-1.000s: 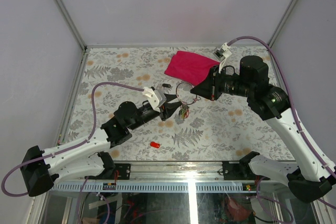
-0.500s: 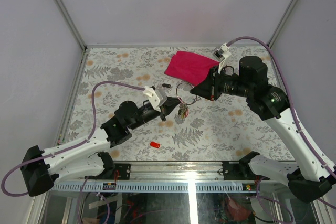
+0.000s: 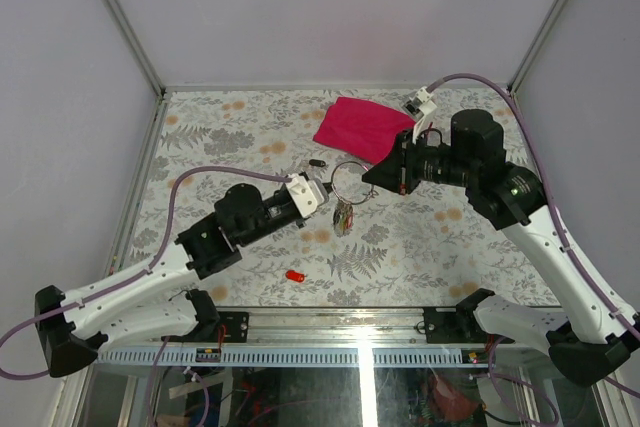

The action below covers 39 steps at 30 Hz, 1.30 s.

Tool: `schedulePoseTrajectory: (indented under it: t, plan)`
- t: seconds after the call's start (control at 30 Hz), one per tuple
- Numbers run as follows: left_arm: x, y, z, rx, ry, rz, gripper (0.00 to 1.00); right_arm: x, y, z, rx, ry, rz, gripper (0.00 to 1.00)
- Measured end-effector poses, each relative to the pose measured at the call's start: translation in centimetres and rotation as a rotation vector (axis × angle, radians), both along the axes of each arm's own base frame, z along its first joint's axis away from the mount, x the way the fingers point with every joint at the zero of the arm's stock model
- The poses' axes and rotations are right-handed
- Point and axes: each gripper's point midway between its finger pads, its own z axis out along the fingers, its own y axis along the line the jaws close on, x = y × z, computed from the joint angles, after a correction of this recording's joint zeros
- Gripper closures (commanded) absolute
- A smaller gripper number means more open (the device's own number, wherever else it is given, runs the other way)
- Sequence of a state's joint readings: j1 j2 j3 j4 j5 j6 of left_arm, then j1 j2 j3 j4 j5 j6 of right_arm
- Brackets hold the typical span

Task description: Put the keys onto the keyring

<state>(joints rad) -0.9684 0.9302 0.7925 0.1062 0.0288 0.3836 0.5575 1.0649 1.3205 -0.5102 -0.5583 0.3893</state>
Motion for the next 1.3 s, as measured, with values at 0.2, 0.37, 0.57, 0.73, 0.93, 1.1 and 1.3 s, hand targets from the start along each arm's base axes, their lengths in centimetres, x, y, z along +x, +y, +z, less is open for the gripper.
schedulePoseTrajectory:
  t: [0.2, 0.37, 0.57, 0.73, 0.93, 1.1, 1.3]
  plan:
    - [0.5, 0.6, 0.2, 0.122, -0.089, 0.005, 1.00, 0.0, 0.1, -0.6, -0.004, 0.010, 0.002, 0.99]
    - [1.0, 1.2, 0.4, 0.241, -0.188, 0.007, 1.00, 0.2, 0.2, -1.2, -0.007, 0.015, 0.003, 0.85]
    - [2.0, 2.5, 0.0, 0.400, -0.311, 0.037, 1.00, 0.1, 0.1, -1.9, -0.020, 0.020, 0.005, 0.69]
    - [2.4, 3.4, -0.3, 0.513, -0.406, 0.032, 1.00, -0.2, -0.4, -1.1, -0.017, -0.023, -0.004, 0.59]
    - [2.0, 3.9, 1.0, 0.598, -0.574, -0.012, 1.00, -0.7, -1.1, -0.1, -0.013, -0.091, -0.009, 0.52]
    - [1.4, 4.0, 0.8, 0.712, -0.729, -0.090, 1.00, -0.4, -1.4, -0.9, -0.039, -0.114, -0.016, 0.51]
    - [0.6, 3.8, -0.4, 0.839, -0.849, -0.201, 1.00, -0.5, -1.8, -4.2, -0.075, -0.137, -0.006, 0.49]
